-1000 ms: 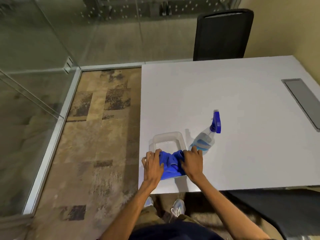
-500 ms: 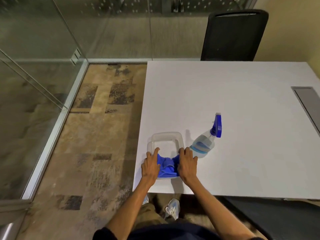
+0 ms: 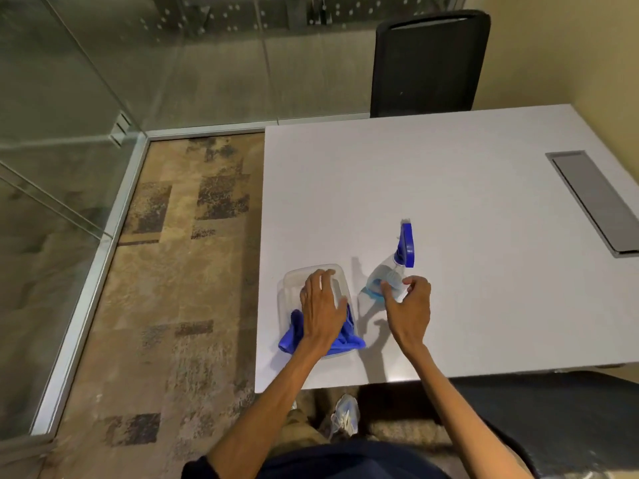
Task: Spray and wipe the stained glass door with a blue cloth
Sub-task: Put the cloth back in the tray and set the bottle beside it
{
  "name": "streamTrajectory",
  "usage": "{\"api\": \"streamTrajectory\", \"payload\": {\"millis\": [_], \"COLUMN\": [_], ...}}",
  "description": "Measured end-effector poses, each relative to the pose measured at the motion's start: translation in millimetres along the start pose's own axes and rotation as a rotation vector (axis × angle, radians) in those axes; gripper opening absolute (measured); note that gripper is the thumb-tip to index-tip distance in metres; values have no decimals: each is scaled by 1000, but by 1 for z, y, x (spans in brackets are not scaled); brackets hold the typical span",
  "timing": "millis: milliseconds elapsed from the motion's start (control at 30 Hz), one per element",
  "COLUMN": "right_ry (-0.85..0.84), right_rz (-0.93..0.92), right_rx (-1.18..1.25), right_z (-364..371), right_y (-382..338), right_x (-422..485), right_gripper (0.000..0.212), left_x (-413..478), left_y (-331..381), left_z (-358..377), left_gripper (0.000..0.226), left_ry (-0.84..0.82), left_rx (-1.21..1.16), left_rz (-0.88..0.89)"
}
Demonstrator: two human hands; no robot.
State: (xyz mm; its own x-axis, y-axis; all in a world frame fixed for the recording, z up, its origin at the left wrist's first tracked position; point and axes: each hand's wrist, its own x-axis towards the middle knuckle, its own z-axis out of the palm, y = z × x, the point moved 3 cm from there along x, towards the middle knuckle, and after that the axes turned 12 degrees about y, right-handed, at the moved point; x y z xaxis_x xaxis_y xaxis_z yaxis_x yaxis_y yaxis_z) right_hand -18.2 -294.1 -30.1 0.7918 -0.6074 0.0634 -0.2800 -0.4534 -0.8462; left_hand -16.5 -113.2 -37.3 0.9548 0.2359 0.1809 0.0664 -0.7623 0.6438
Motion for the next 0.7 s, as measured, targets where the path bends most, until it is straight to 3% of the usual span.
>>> {"api": "streamTrajectory", "payload": {"millis": [100, 267, 367, 533, 700], "right_ry": [46, -20, -69, -12, 73], "right_rz": [9, -15, -68, -94, -147], "right_rx": [55, 185, 225, 192, 149], "right_z": [-10, -13, -12, -9, -17], "right_y": [-11, -27, -36, -44, -49], "right_x": [13, 28, 33, 36, 33], "right_gripper": [58, 71, 74, 42, 30], "left_x": [12, 33, 42, 42, 33], "left_y": [31, 62, 68, 75, 77], "left_z": [14, 40, 52, 57, 56], "left_gripper": [63, 68, 66, 51, 45], "left_ry": [-159, -310, -362, -403, -367], "left_rx": [-204, -499, -456, -425, -371], "left_rz": [-5, -333, -252, -210, -108]}}
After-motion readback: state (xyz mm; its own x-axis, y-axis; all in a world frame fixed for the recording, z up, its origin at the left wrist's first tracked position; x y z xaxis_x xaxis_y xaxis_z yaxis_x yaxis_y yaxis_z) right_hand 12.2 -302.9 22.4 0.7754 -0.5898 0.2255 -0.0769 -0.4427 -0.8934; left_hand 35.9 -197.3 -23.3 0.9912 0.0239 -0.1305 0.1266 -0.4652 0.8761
